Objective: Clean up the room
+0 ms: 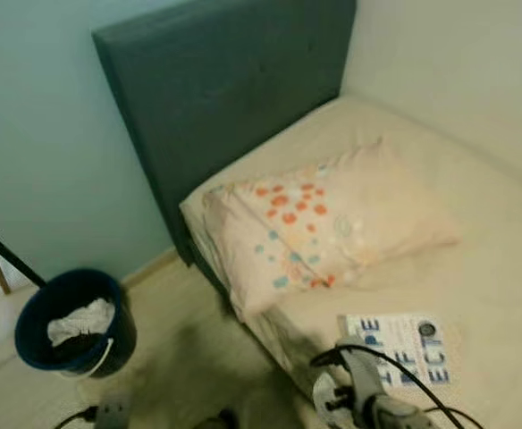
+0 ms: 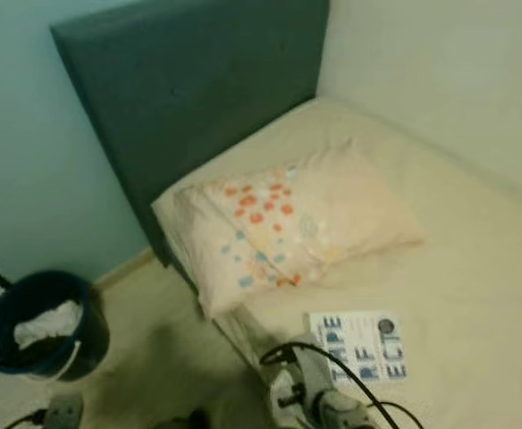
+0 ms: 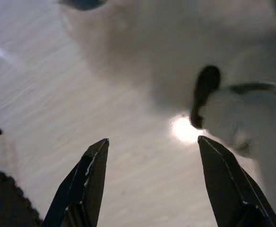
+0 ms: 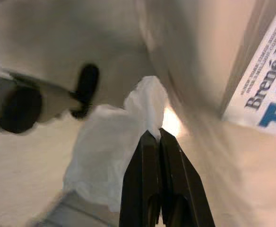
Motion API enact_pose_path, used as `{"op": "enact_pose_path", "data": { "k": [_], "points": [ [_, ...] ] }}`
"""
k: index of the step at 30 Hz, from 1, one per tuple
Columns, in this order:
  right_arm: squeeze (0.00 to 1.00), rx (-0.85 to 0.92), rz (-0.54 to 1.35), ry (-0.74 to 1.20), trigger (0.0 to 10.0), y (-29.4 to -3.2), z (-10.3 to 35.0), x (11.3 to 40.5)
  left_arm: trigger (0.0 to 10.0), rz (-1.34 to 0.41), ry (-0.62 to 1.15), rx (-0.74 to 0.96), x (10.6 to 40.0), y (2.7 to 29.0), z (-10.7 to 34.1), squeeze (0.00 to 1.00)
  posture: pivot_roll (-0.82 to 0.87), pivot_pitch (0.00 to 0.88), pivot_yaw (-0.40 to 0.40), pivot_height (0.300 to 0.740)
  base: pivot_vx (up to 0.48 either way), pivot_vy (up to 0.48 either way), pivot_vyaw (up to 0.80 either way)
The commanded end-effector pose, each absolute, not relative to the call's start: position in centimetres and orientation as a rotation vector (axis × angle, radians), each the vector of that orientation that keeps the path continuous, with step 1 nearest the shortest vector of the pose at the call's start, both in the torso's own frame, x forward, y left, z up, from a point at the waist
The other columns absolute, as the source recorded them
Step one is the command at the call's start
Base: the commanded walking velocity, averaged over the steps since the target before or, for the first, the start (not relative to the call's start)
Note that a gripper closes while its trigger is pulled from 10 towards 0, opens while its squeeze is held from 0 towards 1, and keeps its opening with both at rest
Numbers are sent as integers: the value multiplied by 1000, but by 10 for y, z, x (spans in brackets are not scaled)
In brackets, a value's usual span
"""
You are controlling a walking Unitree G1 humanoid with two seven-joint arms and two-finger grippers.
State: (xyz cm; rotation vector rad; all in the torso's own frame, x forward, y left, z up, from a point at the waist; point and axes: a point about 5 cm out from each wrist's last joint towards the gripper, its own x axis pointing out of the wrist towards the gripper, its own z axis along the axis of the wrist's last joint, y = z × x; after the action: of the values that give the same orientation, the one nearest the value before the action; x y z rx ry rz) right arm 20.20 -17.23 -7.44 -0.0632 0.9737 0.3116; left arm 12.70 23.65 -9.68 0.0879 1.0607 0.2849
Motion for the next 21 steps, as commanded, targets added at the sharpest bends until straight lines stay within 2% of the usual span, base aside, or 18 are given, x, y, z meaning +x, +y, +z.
{"op": "enact_pose_path", "data": {
  "k": [1, 21],
  "points": [
    [0, -62, 324, 998, 10000, -170, -79, 194, 10000, 289, 1085, 74, 120, 235, -100, 0, -26, 7, 33, 735, 0, 0, 788],
    [0, -100, 385, 998, 10000, -164, -79, 195, 10000, 289, 1063, 53, 125, 233, -98, 0, -26, 0, 24, 735, 0, 0, 788]
  ]
}}
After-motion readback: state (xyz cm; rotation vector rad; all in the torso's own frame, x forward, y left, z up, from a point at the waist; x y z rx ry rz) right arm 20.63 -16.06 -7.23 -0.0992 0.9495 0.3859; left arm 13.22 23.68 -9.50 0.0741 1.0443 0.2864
